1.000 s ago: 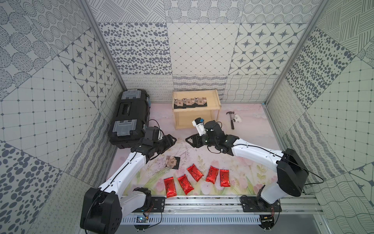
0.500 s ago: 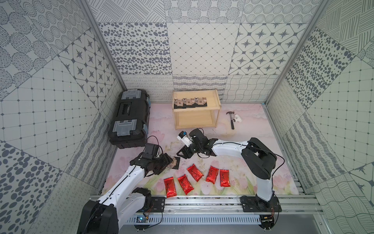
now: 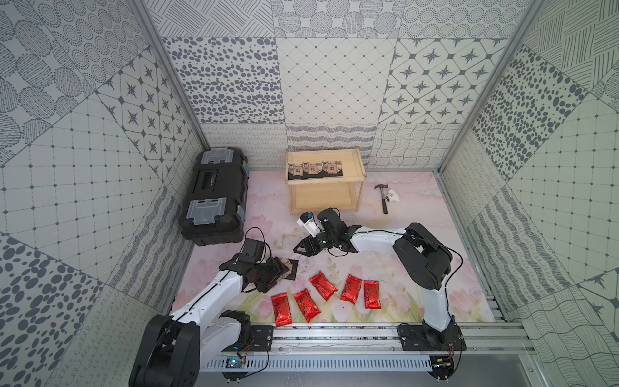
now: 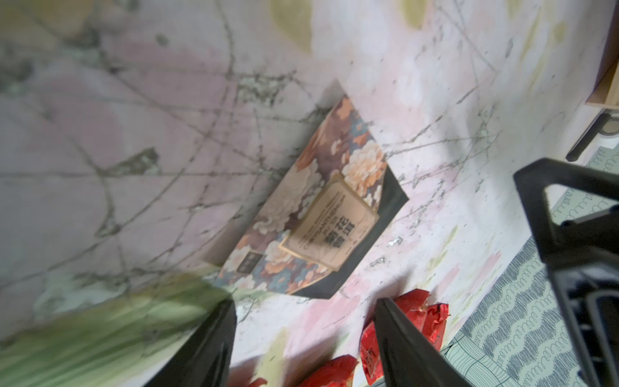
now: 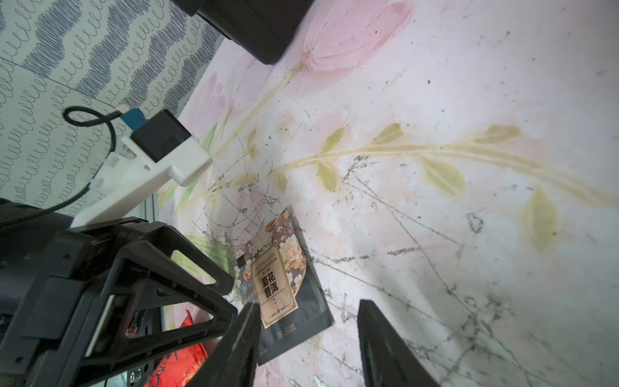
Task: Place the tea bags on the shelf by color
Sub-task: Pick up the tea bag from the center of the board.
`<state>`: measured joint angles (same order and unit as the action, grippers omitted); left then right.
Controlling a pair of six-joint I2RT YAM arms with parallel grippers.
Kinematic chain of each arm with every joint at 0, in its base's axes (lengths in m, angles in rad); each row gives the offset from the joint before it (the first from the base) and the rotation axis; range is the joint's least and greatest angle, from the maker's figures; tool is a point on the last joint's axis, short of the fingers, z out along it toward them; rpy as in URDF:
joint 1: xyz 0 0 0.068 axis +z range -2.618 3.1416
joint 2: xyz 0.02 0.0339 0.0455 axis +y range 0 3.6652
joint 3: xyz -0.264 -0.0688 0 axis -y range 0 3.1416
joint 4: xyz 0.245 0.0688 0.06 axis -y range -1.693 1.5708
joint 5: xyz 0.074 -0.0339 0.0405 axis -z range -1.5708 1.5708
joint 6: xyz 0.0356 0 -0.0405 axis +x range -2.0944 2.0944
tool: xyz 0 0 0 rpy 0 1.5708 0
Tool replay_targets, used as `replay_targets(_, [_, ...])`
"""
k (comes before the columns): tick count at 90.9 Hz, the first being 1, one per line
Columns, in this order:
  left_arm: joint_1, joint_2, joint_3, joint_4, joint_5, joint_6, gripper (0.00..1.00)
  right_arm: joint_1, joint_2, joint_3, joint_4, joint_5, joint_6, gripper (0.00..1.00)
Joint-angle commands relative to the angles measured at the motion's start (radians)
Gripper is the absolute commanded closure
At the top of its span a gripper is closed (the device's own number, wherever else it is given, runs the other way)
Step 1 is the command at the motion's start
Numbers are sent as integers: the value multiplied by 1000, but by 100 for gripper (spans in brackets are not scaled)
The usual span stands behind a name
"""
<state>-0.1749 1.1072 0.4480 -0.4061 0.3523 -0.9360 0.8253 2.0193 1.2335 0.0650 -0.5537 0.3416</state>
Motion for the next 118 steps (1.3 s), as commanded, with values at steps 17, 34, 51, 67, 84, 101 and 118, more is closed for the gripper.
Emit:
replay_targets(17, [3,199,85,170,-20,56,30,-46,20,-33,37,-47,94,51])
replay_targets(34, [2,264,155,187,-36,87,30,-62,14,-58,42,-69,140,53])
replay_targets(51, [2,272,163,199,-39,84,31,-61,16,-62,77,-99,161,56])
replay_targets(67, [1,210,129,191,-47,67,35,-55,53,-21,74,-148,141,59])
replay_targets(84, [1,139,74,174,-54,46,36,-53,85,32,34,-186,107,61])
replay_targets(101, [0,100,30,170,-62,28,35,-46,130,79,9,-206,104,61])
replay_targets(118, [0,32,-1,156,-85,3,35,-27,169,121,-28,-204,97,62])
